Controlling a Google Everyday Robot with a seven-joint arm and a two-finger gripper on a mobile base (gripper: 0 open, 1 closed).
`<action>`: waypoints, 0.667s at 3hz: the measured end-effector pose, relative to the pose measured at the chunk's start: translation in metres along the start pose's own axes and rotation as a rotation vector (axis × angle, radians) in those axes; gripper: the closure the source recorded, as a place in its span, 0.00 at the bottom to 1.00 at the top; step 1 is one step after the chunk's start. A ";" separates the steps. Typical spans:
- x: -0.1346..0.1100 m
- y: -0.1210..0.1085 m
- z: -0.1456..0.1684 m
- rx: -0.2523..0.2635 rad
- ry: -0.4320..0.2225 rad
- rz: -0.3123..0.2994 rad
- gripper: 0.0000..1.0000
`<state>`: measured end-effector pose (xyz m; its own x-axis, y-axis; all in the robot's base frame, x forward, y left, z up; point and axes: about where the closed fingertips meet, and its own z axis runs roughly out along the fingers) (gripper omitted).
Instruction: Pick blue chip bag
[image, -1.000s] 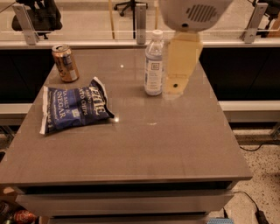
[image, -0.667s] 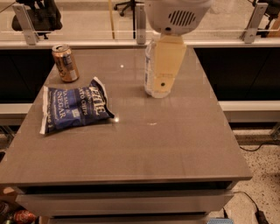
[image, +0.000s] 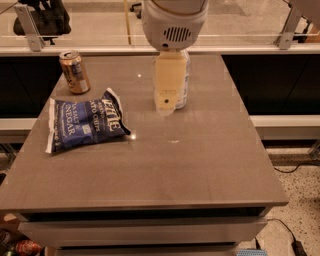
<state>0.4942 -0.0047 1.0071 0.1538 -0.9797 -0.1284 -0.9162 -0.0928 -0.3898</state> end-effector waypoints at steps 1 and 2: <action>-0.018 0.000 0.019 -0.040 -0.001 -0.040 0.00; -0.034 -0.002 0.039 -0.077 -0.001 -0.074 0.00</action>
Offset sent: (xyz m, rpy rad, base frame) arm 0.0220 0.0613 -0.0599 -0.0740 0.1297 0.1201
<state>0.5052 0.0355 0.9762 0.2220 -0.9696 -0.1029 -0.9283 -0.1779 -0.3266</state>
